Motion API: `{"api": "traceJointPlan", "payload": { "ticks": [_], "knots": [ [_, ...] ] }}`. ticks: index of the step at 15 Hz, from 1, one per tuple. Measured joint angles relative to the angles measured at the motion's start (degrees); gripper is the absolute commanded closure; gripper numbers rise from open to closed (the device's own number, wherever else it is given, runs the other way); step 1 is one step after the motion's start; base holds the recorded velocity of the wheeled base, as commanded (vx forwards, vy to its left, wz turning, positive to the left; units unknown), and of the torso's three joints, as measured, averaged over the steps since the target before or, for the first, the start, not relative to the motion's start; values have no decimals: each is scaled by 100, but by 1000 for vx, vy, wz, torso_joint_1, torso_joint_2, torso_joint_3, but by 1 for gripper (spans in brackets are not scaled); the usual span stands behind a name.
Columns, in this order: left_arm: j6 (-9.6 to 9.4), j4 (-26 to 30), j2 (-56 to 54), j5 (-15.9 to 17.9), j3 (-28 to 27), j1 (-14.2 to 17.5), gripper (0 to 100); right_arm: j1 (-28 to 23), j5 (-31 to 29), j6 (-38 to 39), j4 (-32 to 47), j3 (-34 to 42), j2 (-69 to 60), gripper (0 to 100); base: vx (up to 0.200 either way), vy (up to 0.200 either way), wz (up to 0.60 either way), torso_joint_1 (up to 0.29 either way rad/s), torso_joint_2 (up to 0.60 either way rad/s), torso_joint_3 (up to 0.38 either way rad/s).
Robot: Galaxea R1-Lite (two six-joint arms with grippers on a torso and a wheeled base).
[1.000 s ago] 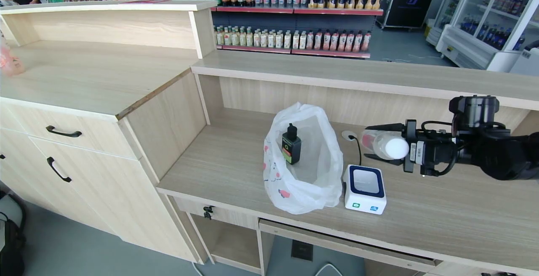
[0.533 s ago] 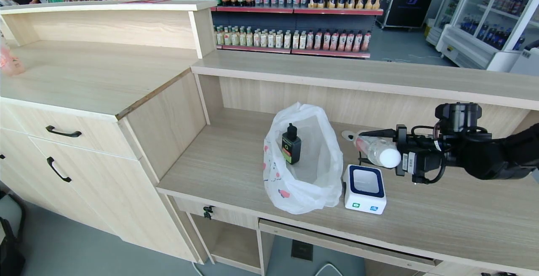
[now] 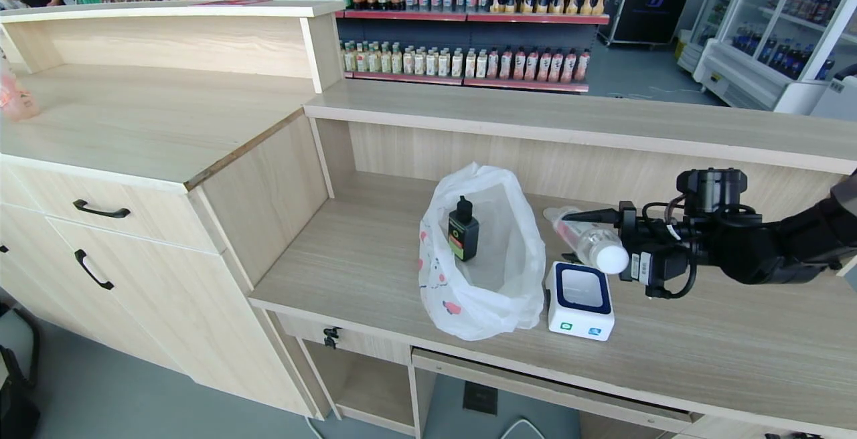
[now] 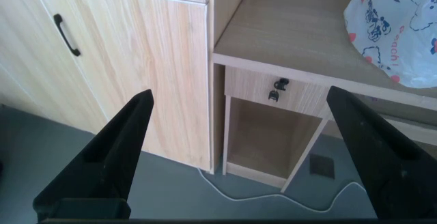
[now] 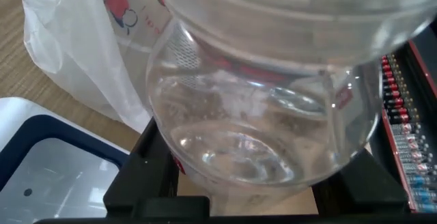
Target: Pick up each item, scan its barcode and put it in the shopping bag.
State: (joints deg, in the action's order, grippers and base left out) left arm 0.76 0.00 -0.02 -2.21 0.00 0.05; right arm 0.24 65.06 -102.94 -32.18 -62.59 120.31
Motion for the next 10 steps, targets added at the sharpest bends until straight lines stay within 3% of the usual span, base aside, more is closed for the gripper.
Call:
{"api": "traceJointPlan", "payload": {
  "ticks": [10],
  "knots": [
    [2, 0, 0, 0, 0, 0, 0, -17, 106, -367, 39, -94, 444, 100, 0, 0, 0, 0, 0, 0]
  ]
}}
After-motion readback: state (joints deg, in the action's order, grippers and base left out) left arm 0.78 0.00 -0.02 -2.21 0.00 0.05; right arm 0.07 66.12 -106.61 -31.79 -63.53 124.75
